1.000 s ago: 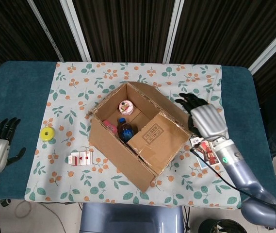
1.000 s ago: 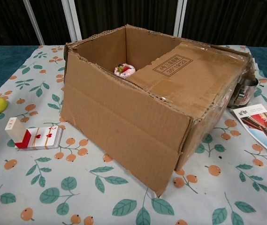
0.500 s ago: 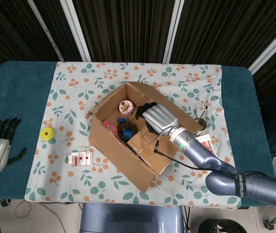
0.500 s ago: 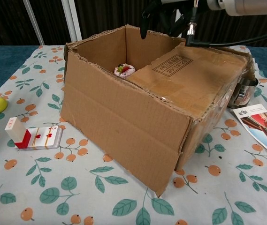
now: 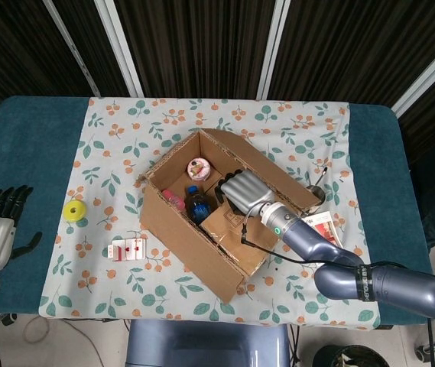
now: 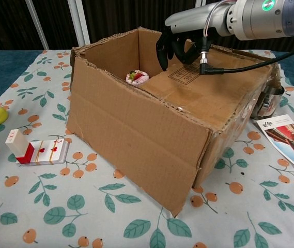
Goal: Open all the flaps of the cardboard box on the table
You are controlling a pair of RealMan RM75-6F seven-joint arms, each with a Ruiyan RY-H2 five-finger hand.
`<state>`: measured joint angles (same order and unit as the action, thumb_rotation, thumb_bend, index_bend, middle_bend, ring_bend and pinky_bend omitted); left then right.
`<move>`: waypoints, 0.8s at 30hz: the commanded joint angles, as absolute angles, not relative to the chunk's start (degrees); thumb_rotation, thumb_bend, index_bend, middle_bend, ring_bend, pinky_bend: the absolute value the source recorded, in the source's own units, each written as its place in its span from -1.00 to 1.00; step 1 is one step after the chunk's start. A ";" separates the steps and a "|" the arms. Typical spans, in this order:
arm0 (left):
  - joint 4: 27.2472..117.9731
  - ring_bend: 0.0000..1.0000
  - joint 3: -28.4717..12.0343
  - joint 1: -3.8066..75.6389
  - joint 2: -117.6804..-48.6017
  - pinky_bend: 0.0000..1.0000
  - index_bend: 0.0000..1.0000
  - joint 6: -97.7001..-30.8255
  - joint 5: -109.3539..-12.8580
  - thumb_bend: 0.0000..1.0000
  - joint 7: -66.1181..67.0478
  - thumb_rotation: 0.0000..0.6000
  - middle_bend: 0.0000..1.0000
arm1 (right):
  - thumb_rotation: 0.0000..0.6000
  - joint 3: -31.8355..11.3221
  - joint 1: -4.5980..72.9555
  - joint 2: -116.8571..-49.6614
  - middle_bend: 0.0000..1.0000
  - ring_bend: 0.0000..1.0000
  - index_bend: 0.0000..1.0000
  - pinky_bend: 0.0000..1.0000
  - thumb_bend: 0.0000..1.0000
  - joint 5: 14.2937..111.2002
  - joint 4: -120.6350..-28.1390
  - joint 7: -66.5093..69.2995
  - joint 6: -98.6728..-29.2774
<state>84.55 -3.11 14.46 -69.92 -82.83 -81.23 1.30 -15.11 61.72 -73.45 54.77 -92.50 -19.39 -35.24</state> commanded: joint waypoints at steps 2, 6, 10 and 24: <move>84.63 -0.94 -3.27 14.39 -69.89 -0.91 -0.90 -82.63 -81.26 -0.49 1.22 1.00 -0.85 | 1.00 -14.82 62.02 -73.63 -0.27 -0.45 -0.05 -0.42 1.00 54.85 -92.37 -18.91 -35.69; 84.74 -0.94 -3.53 14.21 -69.78 -0.91 -0.90 -82.35 -81.33 -0.49 1.03 1.00 -0.85 | 1.00 -13.04 63.51 -73.75 -0.25 -0.45 -0.03 -0.42 1.00 55.06 -91.36 -19.54 -33.76; 84.84 -0.94 -3.79 14.10 -69.73 -0.91 -0.89 -82.13 -81.29 -0.49 0.85 1.00 -0.84 | 1.00 -11.40 65.06 -73.22 -0.24 -0.45 -0.01 -0.42 1.00 54.67 -90.85 -20.82 -31.99; 84.99 -0.94 -4.40 13.82 -69.65 -0.91 -0.89 -81.50 -81.75 -0.49 0.39 1.00 -0.84 | 1.00 -10.25 68.59 -68.41 0.01 -0.45 0.20 -0.43 1.00 54.22 -94.92 -24.27 -34.47</move>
